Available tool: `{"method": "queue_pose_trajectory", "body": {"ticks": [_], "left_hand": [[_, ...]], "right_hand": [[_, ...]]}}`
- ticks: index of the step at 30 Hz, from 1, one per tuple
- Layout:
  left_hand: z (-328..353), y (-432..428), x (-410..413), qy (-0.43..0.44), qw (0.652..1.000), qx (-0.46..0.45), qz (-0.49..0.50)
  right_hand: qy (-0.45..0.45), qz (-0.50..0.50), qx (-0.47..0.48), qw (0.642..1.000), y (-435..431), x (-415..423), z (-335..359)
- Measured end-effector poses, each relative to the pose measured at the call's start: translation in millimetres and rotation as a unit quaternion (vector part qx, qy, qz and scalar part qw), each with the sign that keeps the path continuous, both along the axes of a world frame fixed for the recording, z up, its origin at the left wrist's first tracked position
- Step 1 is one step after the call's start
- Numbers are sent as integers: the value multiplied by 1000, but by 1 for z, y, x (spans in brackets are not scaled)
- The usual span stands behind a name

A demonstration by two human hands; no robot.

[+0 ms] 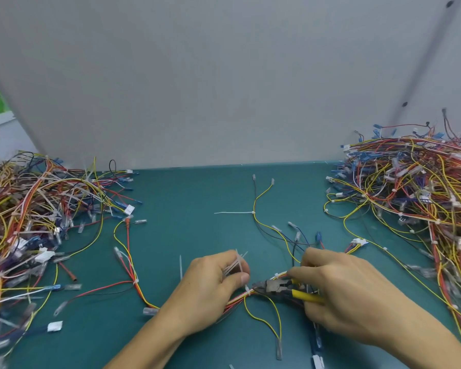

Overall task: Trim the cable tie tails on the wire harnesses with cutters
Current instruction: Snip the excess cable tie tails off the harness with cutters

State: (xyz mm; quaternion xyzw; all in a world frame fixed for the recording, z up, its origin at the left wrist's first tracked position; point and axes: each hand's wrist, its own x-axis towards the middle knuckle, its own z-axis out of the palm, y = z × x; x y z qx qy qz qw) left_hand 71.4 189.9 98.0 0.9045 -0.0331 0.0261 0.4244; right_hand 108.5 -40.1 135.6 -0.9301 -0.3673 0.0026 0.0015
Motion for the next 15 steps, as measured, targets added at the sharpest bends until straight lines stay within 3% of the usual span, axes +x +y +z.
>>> {"method": "queue_pose_trajectory", "body": {"ticks": [15], "left_hand": [[1,-1,-1,12,996,-87,-16]], "right_hand": [[-12,8,2,1000,8,1,-12]]}}
